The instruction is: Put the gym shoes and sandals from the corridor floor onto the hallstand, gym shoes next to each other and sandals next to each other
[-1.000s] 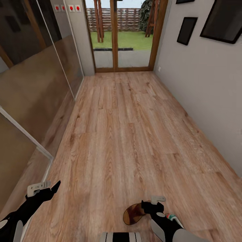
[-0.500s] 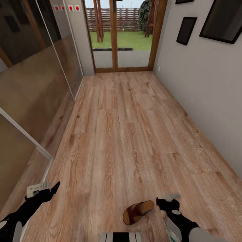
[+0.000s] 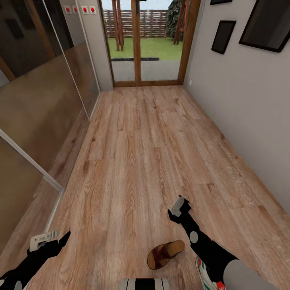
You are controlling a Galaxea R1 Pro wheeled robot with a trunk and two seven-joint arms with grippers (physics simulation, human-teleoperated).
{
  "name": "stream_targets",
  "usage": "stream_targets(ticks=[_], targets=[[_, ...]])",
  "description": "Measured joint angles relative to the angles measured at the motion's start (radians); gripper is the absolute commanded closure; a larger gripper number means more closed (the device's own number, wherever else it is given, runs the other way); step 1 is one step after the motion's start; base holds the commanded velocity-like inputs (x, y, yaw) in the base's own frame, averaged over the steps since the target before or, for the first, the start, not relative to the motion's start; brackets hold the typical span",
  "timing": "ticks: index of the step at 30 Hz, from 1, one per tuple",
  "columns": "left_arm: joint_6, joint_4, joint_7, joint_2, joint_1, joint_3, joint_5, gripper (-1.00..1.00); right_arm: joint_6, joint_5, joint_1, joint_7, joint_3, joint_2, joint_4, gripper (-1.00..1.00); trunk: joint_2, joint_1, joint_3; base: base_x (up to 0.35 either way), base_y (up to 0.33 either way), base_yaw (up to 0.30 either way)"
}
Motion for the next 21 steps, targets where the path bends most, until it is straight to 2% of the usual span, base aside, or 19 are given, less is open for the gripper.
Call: stream_targets(ticks=[1, 3, 4, 5, 7, 9, 10, 12, 13, 15, 16, 18, 19, 21], targets=[[0.0, 0.002, 0.0, 0.0, 0.002, 0.0, 0.0, -1.0, 0.014, 0.064, 0.0, 0.001, 0.001, 0.001, -0.012, -1.0, 0.0, 0.0, 0.0, 0.0, 0.0, 0.0], [0.0, 0.004, 0.0, 0.0, 0.004, 0.0, -0.001, -1.0, 0.03, 0.132, 0.0, 0.003, 0.001, 0.001, -0.02, -1.0, 0.0, 0.0, 0.0, 0.0, 0.0, 0.0], [0.0, 0.005, 0.0, 0.0, 0.005, -0.001, -0.002, -1.0, 0.051, 0.228, 0.0, 0.014, 0.001, 0.001, -0.027, -1.0, 0.0, 0.0, 0.0, 0.0, 0.0, 0.0], [0.0, 0.005, 0.0, 0.0, 0.006, -0.001, -0.002, -1.0, 0.057, 0.262, 0.0, 0.022, 0.001, 0.001, -0.029, -1.0, 0.0, 0.0, 0.0, 0.0, 0.0, 0.0], [0.0, 0.006, 0.001, 0.0, 0.013, -0.001, -0.001, -1.0, 0.071, 0.369, 0.0, 0.077, 0.0, 0.001, -0.039, -1.0, 0.0, 0.0, 0.0, 0.0, 0.0, 0.0], [0.0, 0.006, 0.001, -0.001, 0.018, -0.001, -0.001, -1.0, 0.075, 0.424, 0.0, 0.141, -0.001, 0.001, -0.063, -1.0, 0.0, 0.0, 0.0, 0.0, 0.0, 0.0], [0.0, 0.006, 0.001, -0.001, 0.019, -0.001, -0.001, -1.0, 0.076, 0.437, 0.0, 0.168, -0.001, 0.001, -0.075, -1.0, 0.0, 0.0, 0.0, 0.0, 0.0, 0.0], [0.0, 0.006, 0.001, -0.001, 0.023, -0.001, -0.001, -1.0, 0.078, 0.46, 0.0, 0.263, -0.002, 0.0, -0.123, -1.0, 0.0, 0.0, 0.0, 0.0, 0.0, 0.0], [0.0, 0.006, 0.001, -0.001, 0.024, -0.001, -0.001, -1.0, 0.079, 0.469, 0.0, 0.34, -0.003, 0.0, -0.157, -1.0, 0.0, 0.0, 0.0, 0.0, 0.0, 0.0], [0.0, 0.006, 0.001, -0.001, 0.025, -0.001, -0.001, -1.0, 0.079, 0.476, 0.0, 0.427, -0.004, -0.001, -0.195, -1.0, 0.0, 0.0, 0.0, 0.0, 0.0, 0.0], [0.0, 0.006, 0.001, -0.001, 0.026, -0.001, -0.001, -1.0, 0.079, 0.479, 0.0, 0.511, -0.008, -0.001, -0.231, -1.0, 0.0, 0.0, 0.0, 0.0, 0.0, 0.0], [0.0, 0.006, 0.001, -0.001, 0.026, -0.001, -0.001, -1.0, 0.079, 0.482, 0.0, 0.59, -0.015, -0.002, -0.269, -1.0, 0.0, 0.0, 0.0, 0.0, 0.0, 0.0], [0.0, 0.006, 0.002, -0.002, 0.026, -0.001, -0.002, -1.0, 0.08, 0.484, 0.0, 0.657, -0.028, -0.002, -0.303, -1.0, 0.0, 0.0, 0.0, 0.0, 0.0, 0.0], [0.0, 0.006, 0.002, -0.002, 0.027, -0.001, -0.002, -1.0, 0.08, 0.486, 0.0, 0.737, -0.059, -0.003, -0.348, -1.0, 0.0, 0.0, 0.0, 0.0, 0.0, 0.0]])
